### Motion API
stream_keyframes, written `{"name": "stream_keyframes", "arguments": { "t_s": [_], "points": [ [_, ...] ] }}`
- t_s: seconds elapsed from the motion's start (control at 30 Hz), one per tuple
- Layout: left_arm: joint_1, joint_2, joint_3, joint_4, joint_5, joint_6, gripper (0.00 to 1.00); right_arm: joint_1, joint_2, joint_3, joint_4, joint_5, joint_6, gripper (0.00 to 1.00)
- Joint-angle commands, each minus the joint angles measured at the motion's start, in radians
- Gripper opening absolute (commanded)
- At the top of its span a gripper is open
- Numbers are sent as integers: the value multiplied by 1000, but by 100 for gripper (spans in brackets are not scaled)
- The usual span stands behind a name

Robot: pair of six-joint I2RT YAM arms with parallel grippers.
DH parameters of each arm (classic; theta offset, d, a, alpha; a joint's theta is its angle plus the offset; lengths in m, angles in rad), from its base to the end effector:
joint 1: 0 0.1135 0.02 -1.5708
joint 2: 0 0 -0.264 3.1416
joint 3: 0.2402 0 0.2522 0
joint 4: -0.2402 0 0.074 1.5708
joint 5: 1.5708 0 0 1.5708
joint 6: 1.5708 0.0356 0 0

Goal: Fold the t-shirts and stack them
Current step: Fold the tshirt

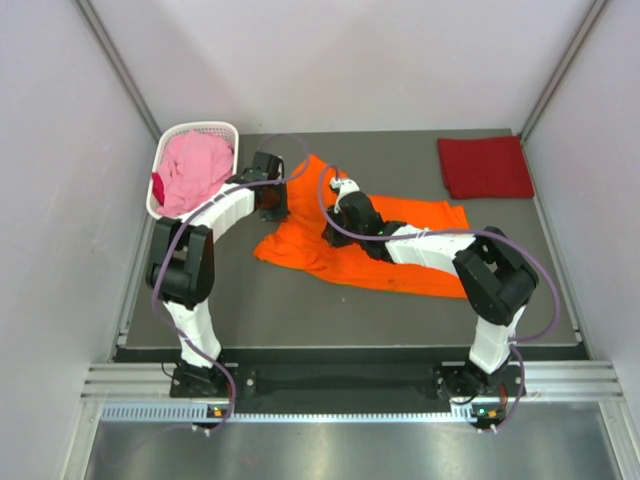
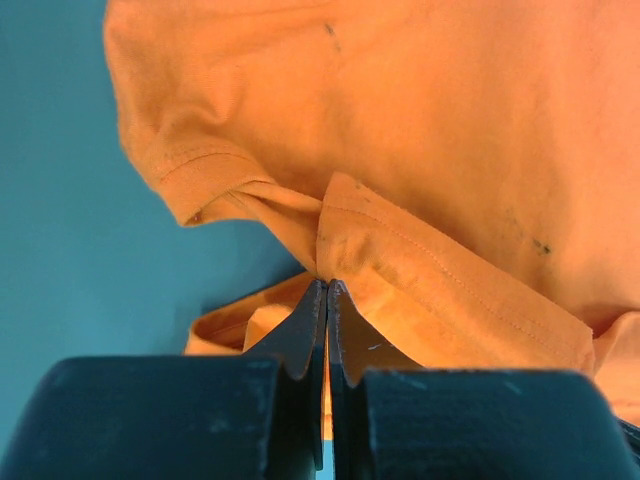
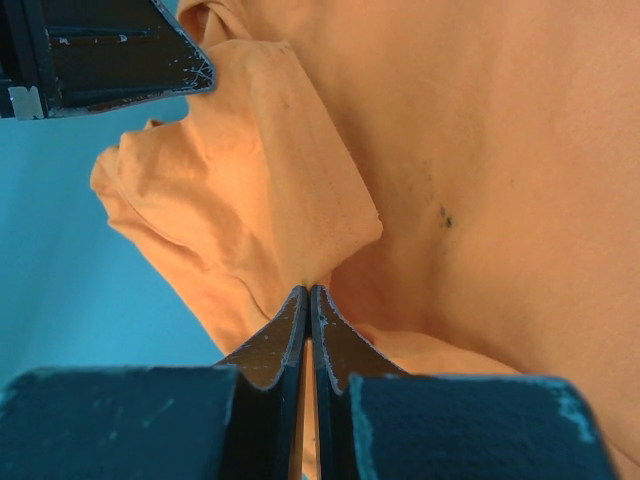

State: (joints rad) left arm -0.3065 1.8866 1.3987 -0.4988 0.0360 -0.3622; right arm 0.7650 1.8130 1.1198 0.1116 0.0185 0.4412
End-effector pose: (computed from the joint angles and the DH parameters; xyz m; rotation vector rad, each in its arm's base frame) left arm 0.3876 -0.1240 0.2112 -0.0580 2.5847 -0.2990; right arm 0.2902 0.2777 0.1992 -0.3486 2.2037 0.6655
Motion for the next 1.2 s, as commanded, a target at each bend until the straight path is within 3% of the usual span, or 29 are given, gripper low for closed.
{"name": "stream_keyframes", "arguments": {
  "t_s": [0.0,0.4,0.7,1.17],
  "points": [
    [1,-69,37,20,-13,-7,0,16,-55,-11,33,9,7,0],
    [-37,-23,164,-141,-251,3,0,14,-57,-12,43,12,10,0],
    [-45,-67,121,-73,-173,26,0,14,-80,-32,72,31,13,0],
    [-43,-49,57,-41,-41,19,16,17,-77,-23,59,37,5,0]
  ]
}}
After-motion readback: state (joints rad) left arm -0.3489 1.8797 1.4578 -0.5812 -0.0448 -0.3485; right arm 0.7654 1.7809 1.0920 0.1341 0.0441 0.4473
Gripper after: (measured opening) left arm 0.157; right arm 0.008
